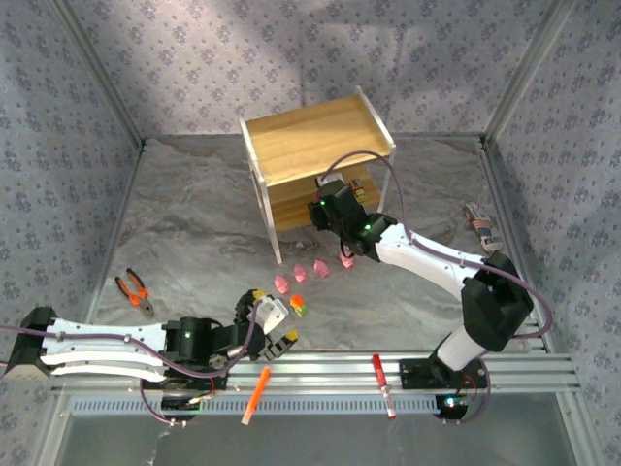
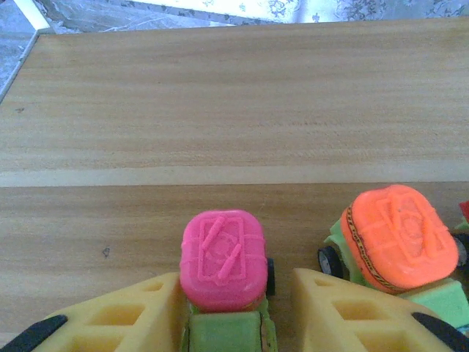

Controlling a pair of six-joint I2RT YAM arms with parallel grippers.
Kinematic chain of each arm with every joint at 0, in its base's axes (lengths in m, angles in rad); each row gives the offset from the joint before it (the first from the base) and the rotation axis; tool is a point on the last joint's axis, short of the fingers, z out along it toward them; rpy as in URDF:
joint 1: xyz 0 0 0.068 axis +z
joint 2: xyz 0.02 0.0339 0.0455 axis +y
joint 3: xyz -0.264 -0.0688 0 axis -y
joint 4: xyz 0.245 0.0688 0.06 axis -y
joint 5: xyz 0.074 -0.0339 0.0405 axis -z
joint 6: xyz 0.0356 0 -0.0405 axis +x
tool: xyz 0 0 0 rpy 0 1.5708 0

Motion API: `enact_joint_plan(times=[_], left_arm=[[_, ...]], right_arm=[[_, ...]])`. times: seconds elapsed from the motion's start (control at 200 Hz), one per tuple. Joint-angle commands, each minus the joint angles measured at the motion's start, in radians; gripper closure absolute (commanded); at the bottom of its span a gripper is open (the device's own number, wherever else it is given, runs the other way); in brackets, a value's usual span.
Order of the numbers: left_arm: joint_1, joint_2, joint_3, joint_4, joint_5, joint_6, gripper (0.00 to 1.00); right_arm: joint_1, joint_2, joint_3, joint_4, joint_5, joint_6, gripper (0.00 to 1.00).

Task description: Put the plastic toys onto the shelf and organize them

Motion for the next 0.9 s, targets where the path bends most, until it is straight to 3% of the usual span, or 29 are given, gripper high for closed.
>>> enact_joint_plan(times=[0.0,0.899], left_arm=[[-0.01,-0.012,0.001,-0.01,-0.008,-0.005,0.0],[-0.009,-0.026,0.003,-0.023,-0.013,-0.015,0.0]], right_arm=[[0.0,-0.051,-0.005,0.012,0.012,-0.012,0.56],[0.088,-0.212,-0.12,-0.035,0.097,0.013,0.53]])
